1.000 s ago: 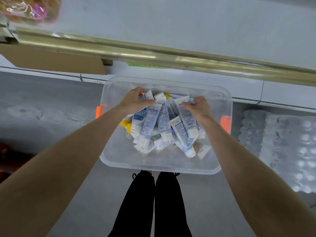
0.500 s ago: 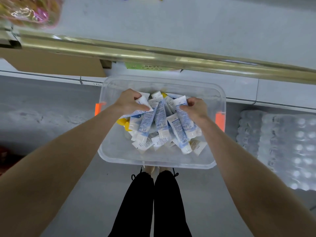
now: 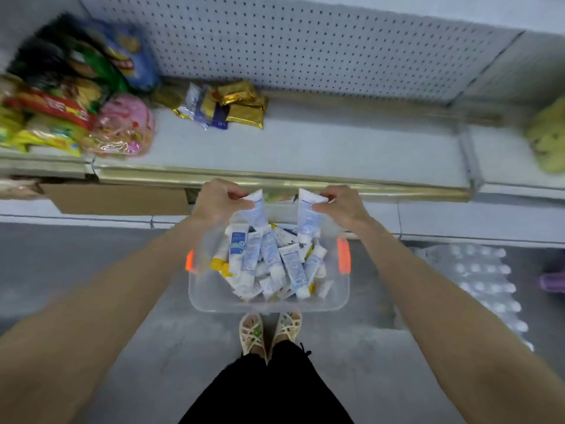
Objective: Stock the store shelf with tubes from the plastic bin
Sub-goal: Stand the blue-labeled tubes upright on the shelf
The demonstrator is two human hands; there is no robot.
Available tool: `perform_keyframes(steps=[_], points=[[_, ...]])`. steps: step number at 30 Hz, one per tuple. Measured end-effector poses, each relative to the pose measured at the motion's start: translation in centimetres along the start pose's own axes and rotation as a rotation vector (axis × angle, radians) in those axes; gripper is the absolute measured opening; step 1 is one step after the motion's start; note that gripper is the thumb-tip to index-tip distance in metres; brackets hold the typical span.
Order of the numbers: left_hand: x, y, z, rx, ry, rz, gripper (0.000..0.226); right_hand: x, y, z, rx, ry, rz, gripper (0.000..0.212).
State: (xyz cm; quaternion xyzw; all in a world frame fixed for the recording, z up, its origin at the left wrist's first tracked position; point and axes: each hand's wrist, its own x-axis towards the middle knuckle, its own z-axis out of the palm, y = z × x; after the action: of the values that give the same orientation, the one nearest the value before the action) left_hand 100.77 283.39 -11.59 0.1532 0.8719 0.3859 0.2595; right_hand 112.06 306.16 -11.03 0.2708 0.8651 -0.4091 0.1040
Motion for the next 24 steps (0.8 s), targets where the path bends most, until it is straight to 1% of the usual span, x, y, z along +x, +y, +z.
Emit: perform_keyframes(steps=[1,3,6,8,10,12,14,17,19,21,24], points=[[0.0,1.3,-0.5,0.01,0.009,0.036,0.015,-0.1,-1.0,-1.1,-0.033,0.012,-0.029,0.015],[-0.7,5.2,-2.5,0.052,0.045,0.163,0.015,-1.5,-3.6,-4.2,-0.074,0.054,-0.085,0.009],[-1.7,11.5,-5.9,0.091,0.087,0.334,0.011,-4.0,-7.6,-9.5,-0.065,0.174,-0.168,0.016],[-2.3,15.5,-7.7,0.102,0.107,0.418,0.014,-5.6,-10.0,-12.8,-0.072,0.243,-0.201,0.022],[-3.0,19.0,-9.3,0.106,0.131,0.503,0.011,-7.3,-12.2,-16.0,-0.058,0.303,-0.244,0.026],[-3.4,22.3,-10.7,0.087,0.178,0.598,0.009,-8.7,-14.2,-19.0,-0.06,0.367,-0.297,0.021],[-3.8,25.6,-12.1,0.061,0.211,0.68,0.015,-9.9,-16.1,-22.1,-0.061,0.421,-0.345,0.014],[-3.9,30.1,-13.8,0.033,0.208,0.737,0.016,-11.3,-18.4,-26.2,-0.027,0.451,-0.386,0.007],[-3.7,32.9,-14.6,0.008,0.209,0.762,0.012,-11.7,-19.6,-28.7,0.005,0.47,-0.415,0.008],[-2.9,35.3,-14.8,-0.018,0.206,0.784,0.015,-11.4,-20.2,-30.9,0.039,0.495,-0.433,0.007],[-1.1,38.3,-14.4,-0.016,0.218,0.798,0.012,-9.6,-20.3,-33.7,0.064,0.51,-0.449,0.012]])
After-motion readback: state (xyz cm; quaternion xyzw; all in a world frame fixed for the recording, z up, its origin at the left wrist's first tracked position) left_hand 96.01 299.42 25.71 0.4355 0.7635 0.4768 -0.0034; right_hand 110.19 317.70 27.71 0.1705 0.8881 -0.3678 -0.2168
